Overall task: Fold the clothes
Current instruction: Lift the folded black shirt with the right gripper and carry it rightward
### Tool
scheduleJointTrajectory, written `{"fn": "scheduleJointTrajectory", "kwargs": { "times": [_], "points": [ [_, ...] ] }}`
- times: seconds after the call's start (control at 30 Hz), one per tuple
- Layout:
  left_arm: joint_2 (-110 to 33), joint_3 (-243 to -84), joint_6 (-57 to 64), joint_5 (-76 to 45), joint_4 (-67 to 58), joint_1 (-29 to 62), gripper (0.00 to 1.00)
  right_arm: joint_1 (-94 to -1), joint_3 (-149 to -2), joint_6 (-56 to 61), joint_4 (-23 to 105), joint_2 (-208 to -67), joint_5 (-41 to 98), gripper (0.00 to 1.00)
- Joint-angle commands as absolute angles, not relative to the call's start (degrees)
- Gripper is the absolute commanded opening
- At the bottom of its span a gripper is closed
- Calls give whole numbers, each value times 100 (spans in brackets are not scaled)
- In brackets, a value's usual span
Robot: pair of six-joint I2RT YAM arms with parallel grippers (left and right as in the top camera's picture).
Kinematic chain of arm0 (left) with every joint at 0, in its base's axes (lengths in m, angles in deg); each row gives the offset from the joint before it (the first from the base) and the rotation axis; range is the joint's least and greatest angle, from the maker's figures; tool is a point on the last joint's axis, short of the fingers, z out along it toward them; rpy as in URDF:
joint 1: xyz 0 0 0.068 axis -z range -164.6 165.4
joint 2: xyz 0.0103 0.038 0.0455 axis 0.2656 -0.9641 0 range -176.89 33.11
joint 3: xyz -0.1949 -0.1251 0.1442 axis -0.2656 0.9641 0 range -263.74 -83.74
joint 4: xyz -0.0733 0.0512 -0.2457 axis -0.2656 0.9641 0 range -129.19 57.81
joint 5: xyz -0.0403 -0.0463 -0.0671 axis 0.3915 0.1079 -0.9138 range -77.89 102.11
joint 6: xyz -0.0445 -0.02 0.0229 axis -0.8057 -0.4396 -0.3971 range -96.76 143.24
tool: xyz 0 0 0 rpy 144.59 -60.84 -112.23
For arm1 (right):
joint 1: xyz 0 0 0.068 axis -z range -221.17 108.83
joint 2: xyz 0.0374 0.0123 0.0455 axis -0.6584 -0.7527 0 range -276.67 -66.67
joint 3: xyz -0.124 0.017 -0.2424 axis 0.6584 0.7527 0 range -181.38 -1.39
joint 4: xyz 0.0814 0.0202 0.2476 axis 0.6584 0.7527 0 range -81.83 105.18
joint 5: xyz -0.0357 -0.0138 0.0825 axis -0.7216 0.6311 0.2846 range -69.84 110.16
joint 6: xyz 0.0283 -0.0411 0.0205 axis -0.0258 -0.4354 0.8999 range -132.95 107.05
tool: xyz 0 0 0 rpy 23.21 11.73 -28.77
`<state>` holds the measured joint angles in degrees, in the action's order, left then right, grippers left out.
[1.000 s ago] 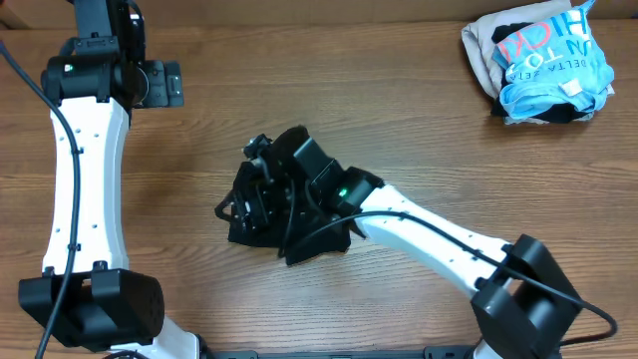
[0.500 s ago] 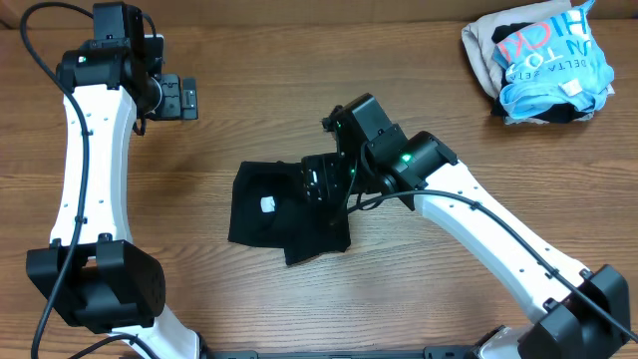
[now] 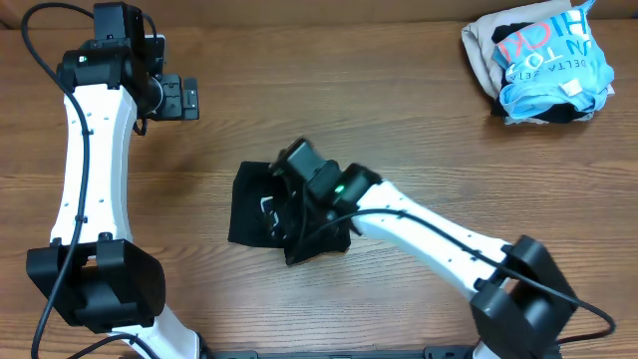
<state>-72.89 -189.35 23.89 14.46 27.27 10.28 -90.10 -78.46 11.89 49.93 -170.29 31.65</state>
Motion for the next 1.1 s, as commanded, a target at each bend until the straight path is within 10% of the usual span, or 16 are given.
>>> {"fn": "scheduleJointTrajectory", "kwargs": {
  "times": [0.0, 0.3, 0.67, 1.0, 1.07],
  "points": [
    [-7350, -19072, 2498, 1396, 2746, 1017, 100, -9108, -7809, 1598, 4895, -17134, 2673, 82],
    [-7350, -19072, 2500, 1402, 2753, 1017, 100, -9163, -7809, 2013, 4654, -17604, 2210, 67],
    [-7350, -19072, 2500, 1422, 2759, 1017, 100, -9174, -8498, 2000, 5212, -17682, 2192, 4],
    [-7350, -19072, 2500, 1420, 2711, 1017, 100, -9242, -9582, 1707, 5330, -17682, 2581, 4],
    [-7350, -19072, 2502, 1422, 2777, 1017, 100, -9146, -9582, 1716, 5533, -17684, 2581, 23]
  ]
}}
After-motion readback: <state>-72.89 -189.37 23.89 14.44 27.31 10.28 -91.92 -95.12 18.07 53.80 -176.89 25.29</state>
